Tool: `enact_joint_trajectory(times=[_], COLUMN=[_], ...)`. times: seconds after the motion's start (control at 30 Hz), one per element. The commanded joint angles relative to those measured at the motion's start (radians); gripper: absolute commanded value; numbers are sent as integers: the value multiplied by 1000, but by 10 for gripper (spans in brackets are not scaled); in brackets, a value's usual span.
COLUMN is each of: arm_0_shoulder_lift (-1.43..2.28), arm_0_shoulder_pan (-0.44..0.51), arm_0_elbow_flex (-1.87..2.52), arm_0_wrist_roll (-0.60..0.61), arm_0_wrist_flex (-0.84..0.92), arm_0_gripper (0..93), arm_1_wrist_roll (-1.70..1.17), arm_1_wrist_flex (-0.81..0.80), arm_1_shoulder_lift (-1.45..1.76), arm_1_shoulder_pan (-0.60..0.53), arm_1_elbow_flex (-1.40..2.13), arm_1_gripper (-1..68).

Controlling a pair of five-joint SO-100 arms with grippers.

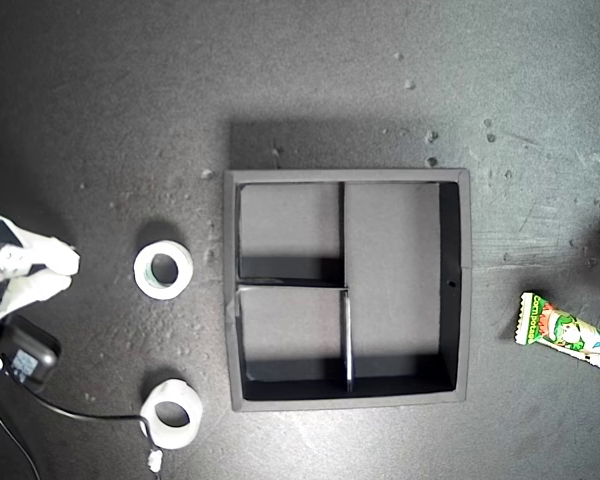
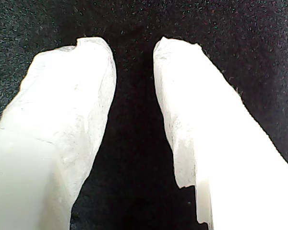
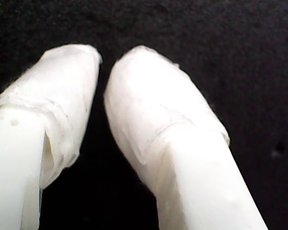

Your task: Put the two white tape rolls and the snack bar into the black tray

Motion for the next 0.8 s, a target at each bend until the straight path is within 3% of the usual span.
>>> enact_joint_trajectory(times=[0.0,0.47,0.53,0.6,0.77], arm_0_shoulder_lift=[46,46,46,46,46], arm_0_shoulder_pan=[-21,-8,9,34,43], arm_0_elbow_flex=[57,57,57,57,57], arm_0_wrist_roll=[-78,-97,-160,-133,-164], arm_0_wrist_flex=[38,35,8,-46,-81], arm_0_gripper=[2,1,1,1,0], arm_1_wrist_roll=[-8,-8,-8,-8,-304], arm_1_wrist_flex=[2,2,2,-9,-255], arm_1_shoulder_lift=[6,6,6,6,6], arm_1_shoulder_pan=[28,18,41,87,121], arm_1_elbow_flex=[12,12,12,12,12], arm_1_gripper=[5,-1,-1,-1,-2])
